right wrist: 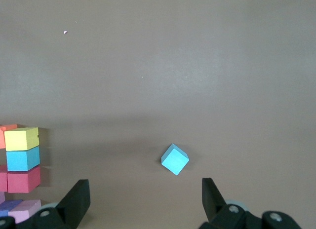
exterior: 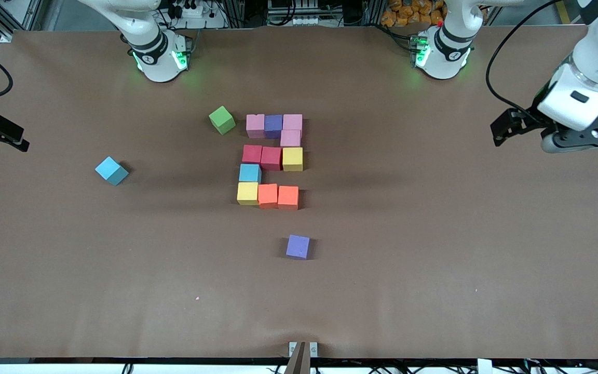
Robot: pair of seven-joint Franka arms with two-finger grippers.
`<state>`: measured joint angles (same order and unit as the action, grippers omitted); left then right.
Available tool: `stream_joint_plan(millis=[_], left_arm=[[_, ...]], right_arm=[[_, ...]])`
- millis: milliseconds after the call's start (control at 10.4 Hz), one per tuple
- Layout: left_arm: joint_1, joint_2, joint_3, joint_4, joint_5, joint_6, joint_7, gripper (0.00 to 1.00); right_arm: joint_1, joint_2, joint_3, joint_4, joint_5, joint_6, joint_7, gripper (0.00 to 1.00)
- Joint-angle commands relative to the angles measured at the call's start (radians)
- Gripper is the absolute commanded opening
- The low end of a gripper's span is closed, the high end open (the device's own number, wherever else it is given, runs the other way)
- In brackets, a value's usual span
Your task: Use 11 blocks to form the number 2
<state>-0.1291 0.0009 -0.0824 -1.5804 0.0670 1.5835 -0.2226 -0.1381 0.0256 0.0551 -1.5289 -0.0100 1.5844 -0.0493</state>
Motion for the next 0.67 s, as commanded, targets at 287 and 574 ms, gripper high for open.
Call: stream_joint_plan(millis=[287, 574], left_arm=[[0.017, -0.004, 0.0, 0.05, -0.013, -0.066, 0.075, 1.0], [0.019, 0.001, 0.006, 0.068, -0.024, -0.071, 0.08, 1.0]], right_arm=[[-0.003, 0.005, 0.003, 0.015, -0.014, -0.006, -0.008, 1.0], [-0.003, 0.005, 0.003, 0.015, -0.016, -0.006, -0.008, 1.0]])
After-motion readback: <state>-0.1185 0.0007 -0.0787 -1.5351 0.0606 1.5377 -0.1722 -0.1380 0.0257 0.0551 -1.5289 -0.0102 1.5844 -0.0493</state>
